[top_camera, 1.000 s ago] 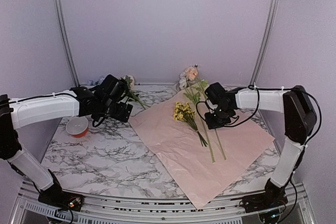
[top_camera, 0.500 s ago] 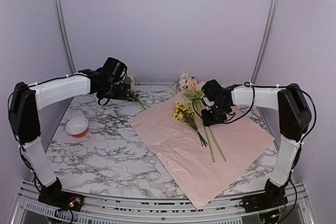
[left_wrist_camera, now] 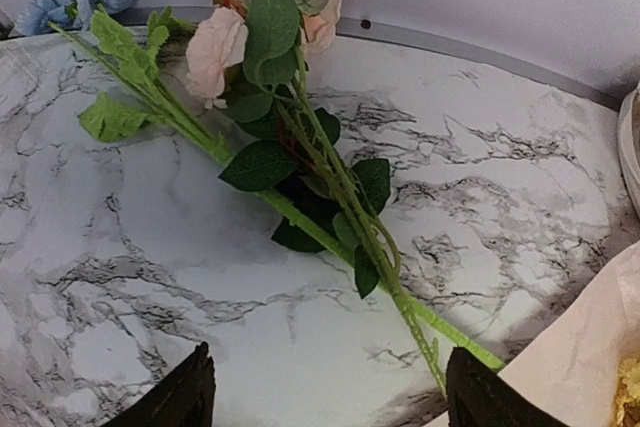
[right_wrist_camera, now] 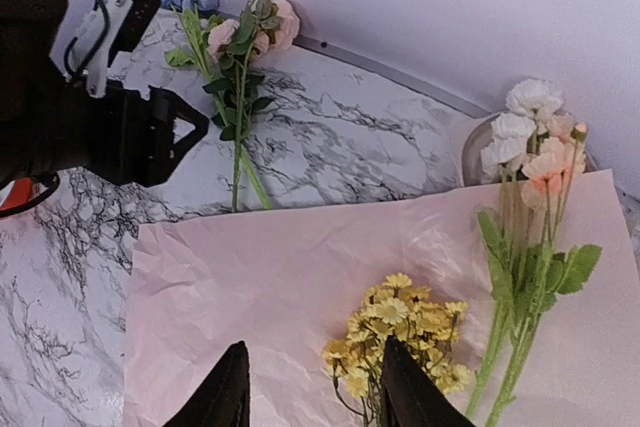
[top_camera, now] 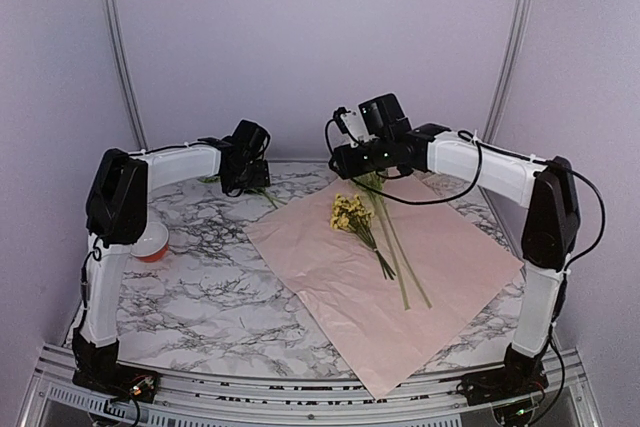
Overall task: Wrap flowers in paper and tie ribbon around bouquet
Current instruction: Pick up the fake flower from the center of the board.
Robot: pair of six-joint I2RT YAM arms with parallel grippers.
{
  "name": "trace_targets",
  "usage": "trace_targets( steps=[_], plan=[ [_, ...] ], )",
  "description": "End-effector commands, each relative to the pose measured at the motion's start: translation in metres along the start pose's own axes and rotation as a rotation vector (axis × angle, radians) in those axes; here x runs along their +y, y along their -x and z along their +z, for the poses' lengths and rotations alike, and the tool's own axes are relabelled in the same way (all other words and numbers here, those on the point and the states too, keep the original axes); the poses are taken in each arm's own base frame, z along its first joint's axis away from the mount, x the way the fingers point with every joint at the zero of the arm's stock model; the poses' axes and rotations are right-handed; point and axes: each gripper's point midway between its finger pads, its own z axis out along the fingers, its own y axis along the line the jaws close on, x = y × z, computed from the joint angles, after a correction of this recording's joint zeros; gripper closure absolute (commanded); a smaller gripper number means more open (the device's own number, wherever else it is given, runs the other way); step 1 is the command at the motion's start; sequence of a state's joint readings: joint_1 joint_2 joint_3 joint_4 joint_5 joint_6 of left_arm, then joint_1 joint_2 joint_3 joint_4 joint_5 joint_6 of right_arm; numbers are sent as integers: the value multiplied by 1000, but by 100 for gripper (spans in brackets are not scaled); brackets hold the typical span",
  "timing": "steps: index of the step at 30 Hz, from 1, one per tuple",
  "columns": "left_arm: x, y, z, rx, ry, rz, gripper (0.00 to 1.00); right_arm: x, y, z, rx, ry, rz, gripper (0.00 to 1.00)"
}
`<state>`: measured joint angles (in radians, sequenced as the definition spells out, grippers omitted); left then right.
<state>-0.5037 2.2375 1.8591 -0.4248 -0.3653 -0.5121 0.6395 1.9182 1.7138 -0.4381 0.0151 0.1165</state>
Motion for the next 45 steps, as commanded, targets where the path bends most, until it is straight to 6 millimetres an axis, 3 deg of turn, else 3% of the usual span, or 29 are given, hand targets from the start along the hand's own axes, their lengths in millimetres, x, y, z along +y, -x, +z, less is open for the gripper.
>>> trace_targets(
  steps=[1, 5, 9, 12, 14, 18, 27, 30, 37, 45],
  plan=[
    [-10, -9, 37, 22, 6, -91, 20, 12, -18, 30, 41, 50, -31, 57],
    [-16, -30, 64, 83, 36, -82, 24, 11, -42, 29, 68, 54, -28, 57],
    [-34, -57, 68, 134, 10, -33, 29, 3, -61, 30, 109, 23, -37, 57],
    [-30, -69, 69, 158, 34, -7, 30, -1, -69, 29, 136, 4, -40, 57],
    [-21, -72, 70, 168, 55, -6, 37, 1, -69, 27, 134, 12, -38, 57],
    [0, -75, 64, 188, 86, -16, 60, 4, -62, 20, 109, 29, -33, 57],
    [59, -48, 29, 113, 165, -55, 89, 3, -66, 8, 107, 29, -37, 57],
    [78, -55, 23, 135, 182, -27, 98, 1, -68, 3, 110, 17, -36, 57],
    [100, -99, -10, 199, 139, -72, 100, -1, -67, -9, 88, 7, -29, 56],
    [103, -76, -66, 62, 46, -116, 100, 10, -63, -16, 75, 46, -28, 56]
  ],
)
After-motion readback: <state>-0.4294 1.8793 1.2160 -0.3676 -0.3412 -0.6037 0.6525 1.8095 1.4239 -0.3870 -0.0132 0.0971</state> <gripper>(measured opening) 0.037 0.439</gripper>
